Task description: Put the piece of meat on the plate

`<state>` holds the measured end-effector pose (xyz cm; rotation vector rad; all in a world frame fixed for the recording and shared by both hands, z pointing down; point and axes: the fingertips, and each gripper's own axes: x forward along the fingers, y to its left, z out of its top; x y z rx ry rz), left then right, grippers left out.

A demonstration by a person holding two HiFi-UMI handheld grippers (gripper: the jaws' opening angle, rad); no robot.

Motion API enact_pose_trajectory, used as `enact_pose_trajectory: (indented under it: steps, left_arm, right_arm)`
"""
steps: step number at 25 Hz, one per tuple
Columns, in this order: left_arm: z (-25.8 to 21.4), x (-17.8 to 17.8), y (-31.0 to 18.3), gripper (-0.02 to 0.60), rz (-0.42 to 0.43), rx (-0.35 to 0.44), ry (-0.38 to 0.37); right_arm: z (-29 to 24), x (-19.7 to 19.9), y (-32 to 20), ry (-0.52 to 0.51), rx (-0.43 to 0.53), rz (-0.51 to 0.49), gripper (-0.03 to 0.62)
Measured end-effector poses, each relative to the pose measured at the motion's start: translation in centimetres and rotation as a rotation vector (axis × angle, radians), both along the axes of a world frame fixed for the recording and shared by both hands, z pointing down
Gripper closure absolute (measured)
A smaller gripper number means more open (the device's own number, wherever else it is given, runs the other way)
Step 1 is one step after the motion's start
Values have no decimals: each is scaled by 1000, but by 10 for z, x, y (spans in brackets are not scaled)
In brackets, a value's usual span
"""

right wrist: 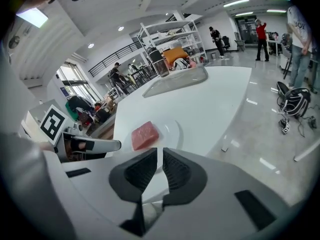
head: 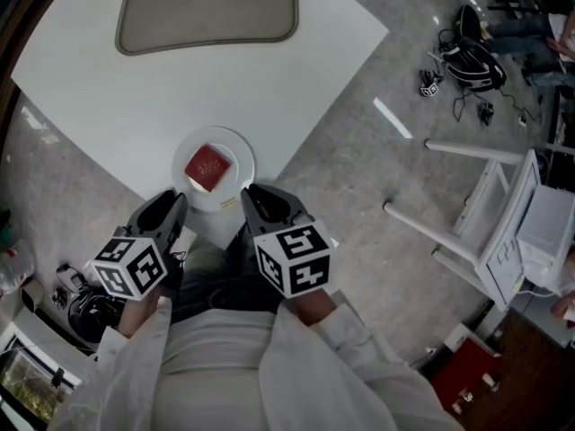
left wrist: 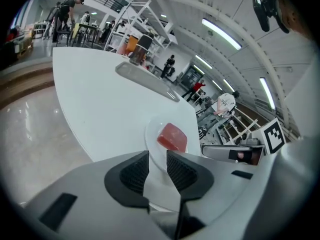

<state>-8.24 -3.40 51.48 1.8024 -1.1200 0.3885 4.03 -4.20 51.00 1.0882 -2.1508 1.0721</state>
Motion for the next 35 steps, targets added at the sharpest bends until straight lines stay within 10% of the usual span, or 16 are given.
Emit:
enact_pose_trajectory:
  steps: [5, 35]
  left_arm:
    - [1, 2, -1, 479, -15, -25, 25]
    - [11, 4, -9, 505, -30, -13, 58]
  right_arm:
    - [7, 8, -3, 18, -20, 13, 493]
    - [23, 7, -9, 9, -62, 68, 493]
